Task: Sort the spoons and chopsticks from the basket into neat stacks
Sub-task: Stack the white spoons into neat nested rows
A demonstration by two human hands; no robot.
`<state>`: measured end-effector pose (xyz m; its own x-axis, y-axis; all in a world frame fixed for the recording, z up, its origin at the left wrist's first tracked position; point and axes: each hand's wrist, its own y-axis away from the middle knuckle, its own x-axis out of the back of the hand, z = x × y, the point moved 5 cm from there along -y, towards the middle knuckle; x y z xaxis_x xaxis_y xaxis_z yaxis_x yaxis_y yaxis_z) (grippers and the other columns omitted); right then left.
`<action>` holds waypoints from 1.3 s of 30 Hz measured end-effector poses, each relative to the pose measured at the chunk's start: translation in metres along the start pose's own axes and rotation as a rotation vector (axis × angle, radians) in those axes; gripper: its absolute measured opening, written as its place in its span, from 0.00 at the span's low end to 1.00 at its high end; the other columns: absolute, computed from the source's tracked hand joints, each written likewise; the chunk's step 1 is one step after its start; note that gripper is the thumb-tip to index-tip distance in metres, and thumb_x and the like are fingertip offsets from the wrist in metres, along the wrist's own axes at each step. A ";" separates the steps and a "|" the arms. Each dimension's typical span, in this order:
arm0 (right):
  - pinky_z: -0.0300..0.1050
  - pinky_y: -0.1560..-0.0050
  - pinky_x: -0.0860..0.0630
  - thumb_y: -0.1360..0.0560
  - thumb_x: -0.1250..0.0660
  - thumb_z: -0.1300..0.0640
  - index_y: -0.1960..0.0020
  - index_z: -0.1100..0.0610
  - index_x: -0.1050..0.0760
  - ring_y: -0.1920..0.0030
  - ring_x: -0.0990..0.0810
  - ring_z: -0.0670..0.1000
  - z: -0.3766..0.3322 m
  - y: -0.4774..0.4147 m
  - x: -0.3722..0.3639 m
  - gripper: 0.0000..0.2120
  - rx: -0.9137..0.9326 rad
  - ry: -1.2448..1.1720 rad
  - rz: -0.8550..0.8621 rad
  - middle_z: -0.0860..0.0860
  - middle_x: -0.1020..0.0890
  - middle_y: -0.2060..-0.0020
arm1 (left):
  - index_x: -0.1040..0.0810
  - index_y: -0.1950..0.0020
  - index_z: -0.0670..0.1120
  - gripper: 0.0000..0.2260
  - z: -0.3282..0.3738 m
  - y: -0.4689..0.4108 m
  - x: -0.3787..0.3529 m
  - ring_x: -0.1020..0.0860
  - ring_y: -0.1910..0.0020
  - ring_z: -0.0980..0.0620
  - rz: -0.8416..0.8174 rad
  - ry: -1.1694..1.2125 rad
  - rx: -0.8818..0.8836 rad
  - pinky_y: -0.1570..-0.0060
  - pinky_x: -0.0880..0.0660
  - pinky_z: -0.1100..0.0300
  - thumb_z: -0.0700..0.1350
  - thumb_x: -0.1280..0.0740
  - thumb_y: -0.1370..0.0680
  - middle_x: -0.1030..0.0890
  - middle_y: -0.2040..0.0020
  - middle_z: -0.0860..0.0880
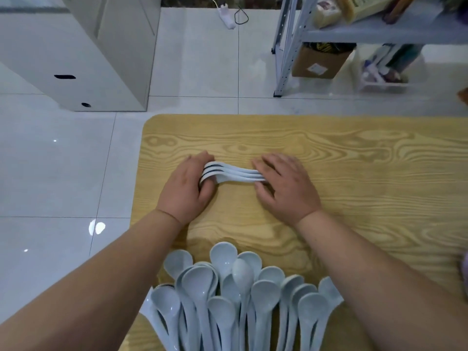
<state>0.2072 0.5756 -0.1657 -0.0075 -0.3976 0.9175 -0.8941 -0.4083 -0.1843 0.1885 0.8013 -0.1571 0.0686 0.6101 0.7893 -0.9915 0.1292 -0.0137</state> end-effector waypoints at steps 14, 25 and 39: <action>0.59 0.26 0.37 0.23 0.42 0.45 0.26 0.54 0.28 0.28 0.30 0.58 -0.002 0.000 0.002 0.28 -0.076 0.042 -0.051 0.55 0.24 0.31 | 0.36 0.22 0.46 0.30 -0.002 0.000 -0.001 0.27 0.37 0.47 0.042 -0.029 -0.021 0.37 0.30 0.54 0.55 0.38 0.22 0.24 0.34 0.46; 0.61 0.28 0.35 0.24 0.40 0.41 0.25 0.53 0.29 0.29 0.29 0.58 0.003 0.001 -0.003 0.30 -0.047 0.076 -0.017 0.55 0.24 0.32 | 0.41 0.20 0.41 0.37 -0.005 -0.003 -0.006 0.36 0.24 0.45 0.067 -0.117 -0.033 0.22 0.49 0.46 0.60 0.40 0.24 0.33 0.24 0.43; 0.51 0.25 0.41 0.23 0.37 0.49 0.26 0.60 0.30 0.28 0.31 0.61 -0.051 0.058 0.071 0.27 -0.123 -0.066 -0.104 0.59 0.26 0.30 | 0.33 0.25 0.40 0.28 0.055 0.056 0.055 0.38 0.27 0.45 0.205 0.017 -0.057 0.26 0.43 0.52 0.47 0.34 0.23 0.31 0.28 0.41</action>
<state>0.1320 0.5659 -0.0934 0.1139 -0.4128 0.9037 -0.9365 -0.3483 -0.0410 0.1303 0.7988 -0.0810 -0.1312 0.6411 0.7562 -0.9772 0.0448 -0.2075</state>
